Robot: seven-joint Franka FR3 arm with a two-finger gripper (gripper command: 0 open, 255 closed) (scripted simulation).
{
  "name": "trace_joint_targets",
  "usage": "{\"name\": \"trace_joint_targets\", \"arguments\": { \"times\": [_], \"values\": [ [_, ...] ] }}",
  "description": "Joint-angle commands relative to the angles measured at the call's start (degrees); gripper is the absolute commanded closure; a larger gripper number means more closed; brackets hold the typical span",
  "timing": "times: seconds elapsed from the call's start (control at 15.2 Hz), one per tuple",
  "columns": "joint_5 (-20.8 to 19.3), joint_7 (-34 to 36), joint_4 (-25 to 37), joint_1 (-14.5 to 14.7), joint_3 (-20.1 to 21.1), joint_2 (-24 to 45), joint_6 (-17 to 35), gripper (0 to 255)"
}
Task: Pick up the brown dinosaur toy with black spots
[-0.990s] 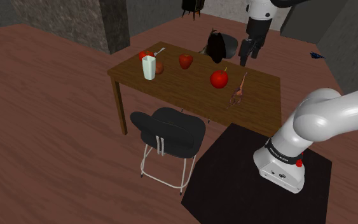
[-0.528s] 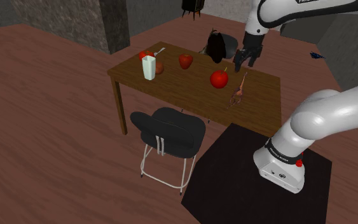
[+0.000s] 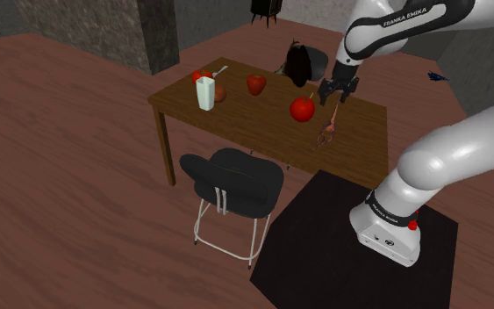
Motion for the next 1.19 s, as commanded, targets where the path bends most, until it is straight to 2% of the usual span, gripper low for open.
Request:
{"name": "trace_joint_targets", "arguments": {
  "times": [0.0, 0.33, 0.66, 1.12],
  "values": [
    [0.31, 0.77, -0.05, -1.11, -1.68, 3.32, 4.26, 0],
    [2.92, 1.24, 0.78, -3.20, -6.08, 12.39, 14.22, 0],
    [9.60, -1.06, 2.73, -4.36, -10.00, 21.97, 22.91, 0],
    [14.36, -4.54, 1.93, -4.04, -9.75, 27.67, 28.88, 0]
  ]
}}
